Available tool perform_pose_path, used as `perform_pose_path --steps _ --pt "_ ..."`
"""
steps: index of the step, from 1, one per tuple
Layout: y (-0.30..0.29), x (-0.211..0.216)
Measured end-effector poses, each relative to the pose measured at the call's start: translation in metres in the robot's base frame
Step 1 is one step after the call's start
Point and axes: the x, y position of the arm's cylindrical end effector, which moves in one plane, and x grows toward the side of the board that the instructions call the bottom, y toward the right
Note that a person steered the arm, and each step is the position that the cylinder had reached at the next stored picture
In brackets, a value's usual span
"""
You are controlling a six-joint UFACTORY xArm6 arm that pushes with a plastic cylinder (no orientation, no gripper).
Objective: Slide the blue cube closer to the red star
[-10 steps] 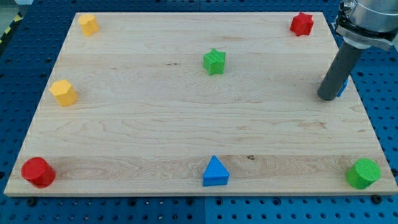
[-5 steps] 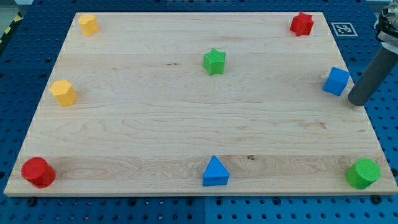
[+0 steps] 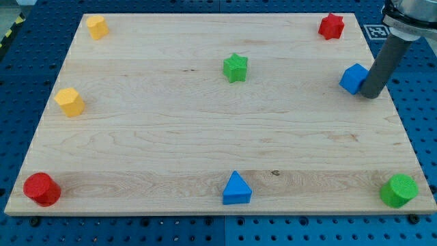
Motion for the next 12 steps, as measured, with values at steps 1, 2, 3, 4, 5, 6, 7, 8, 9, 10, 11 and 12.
perform_pose_path --steps 1,2,3,4,5,6,7,8,9,10,11,12 --pt "-0.016 -0.004" --pt "-0.039 0.003" --pt "-0.055 0.003" --pt "-0.058 -0.004" --pt "-0.058 -0.005" --pt "-0.058 0.006" --pt "-0.049 0.011" --pt "-0.035 0.008" --pt "-0.026 -0.011" --pt "-0.026 -0.030" --pt "-0.026 -0.043" --pt "-0.026 -0.051"
